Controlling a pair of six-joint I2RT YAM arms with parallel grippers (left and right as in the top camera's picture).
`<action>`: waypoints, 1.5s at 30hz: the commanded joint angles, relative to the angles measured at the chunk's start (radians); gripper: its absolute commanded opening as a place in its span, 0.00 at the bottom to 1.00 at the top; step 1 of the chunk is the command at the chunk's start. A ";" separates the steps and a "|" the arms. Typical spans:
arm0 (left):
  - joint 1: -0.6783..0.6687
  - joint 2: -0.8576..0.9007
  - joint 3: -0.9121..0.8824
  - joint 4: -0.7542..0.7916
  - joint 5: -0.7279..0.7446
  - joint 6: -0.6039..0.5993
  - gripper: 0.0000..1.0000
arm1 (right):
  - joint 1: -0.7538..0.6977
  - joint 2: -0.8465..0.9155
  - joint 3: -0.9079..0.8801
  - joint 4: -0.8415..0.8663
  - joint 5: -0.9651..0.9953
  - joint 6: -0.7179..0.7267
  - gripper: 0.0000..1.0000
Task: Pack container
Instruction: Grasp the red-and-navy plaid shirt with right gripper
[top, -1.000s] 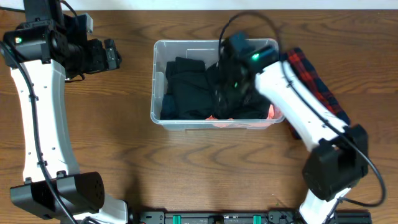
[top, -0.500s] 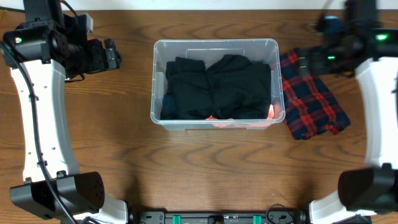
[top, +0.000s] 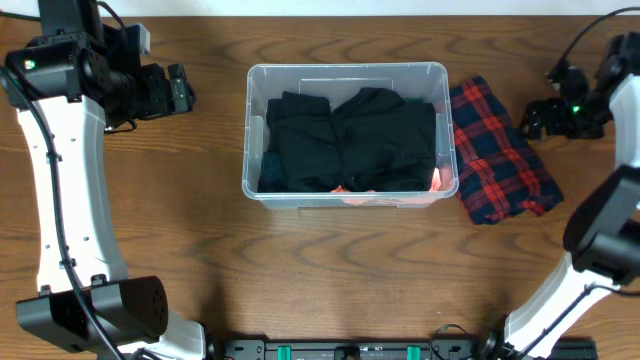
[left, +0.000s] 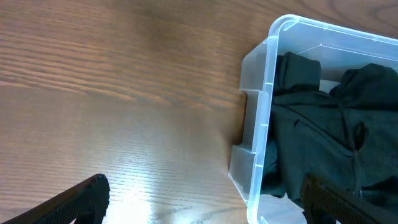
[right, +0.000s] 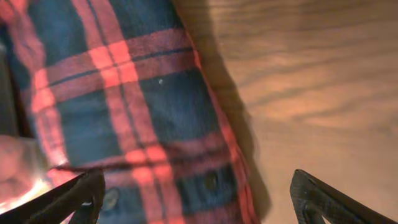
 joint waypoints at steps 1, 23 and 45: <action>0.002 0.008 -0.006 -0.004 0.012 0.003 0.98 | 0.001 0.063 -0.002 0.026 -0.043 -0.079 0.92; 0.002 0.008 -0.006 -0.007 -0.040 0.010 0.98 | 0.001 0.258 -0.005 0.054 -0.333 -0.198 0.79; 0.002 0.008 -0.006 -0.003 -0.040 0.010 0.98 | -0.018 0.186 0.110 -0.043 -0.344 0.001 0.01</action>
